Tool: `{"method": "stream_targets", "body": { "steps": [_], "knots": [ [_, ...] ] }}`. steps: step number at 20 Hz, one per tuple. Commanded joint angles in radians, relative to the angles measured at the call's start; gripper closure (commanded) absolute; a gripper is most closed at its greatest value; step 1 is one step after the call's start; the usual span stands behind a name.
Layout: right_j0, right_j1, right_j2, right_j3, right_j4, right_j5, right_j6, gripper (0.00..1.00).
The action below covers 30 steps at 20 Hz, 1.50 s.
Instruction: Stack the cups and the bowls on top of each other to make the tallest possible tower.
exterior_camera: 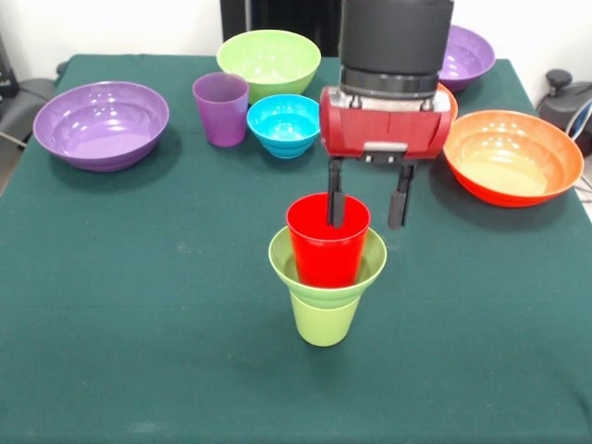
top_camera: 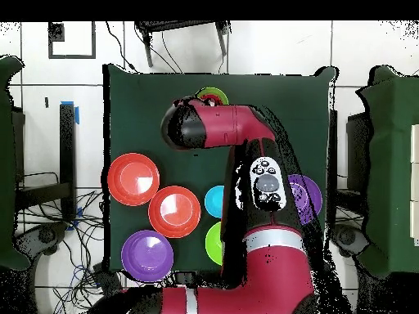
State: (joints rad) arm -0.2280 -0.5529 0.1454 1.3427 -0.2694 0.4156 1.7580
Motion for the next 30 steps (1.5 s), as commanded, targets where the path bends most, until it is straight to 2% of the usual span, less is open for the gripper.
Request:
{"method": "stream_targets", "body": {
  "steps": [1,8,13,17,21,30],
  "knots": [
    [0.027,-0.061,0.024,0.074,0.008,0.189,0.014,0.00],
    [0.029,-0.103,0.017,0.075,0.010,0.254,0.014,0.00],
    [0.033,-0.164,-0.009,0.101,0.000,0.287,0.017,0.00],
    [0.011,-0.228,-0.004,0.213,0.001,0.235,0.018,0.00],
    [-0.006,-0.274,0.004,0.340,-0.012,0.142,0.034,0.00],
    [0.000,-0.366,-0.001,0.602,-0.050,-0.034,0.084,0.00]
  ]
}}
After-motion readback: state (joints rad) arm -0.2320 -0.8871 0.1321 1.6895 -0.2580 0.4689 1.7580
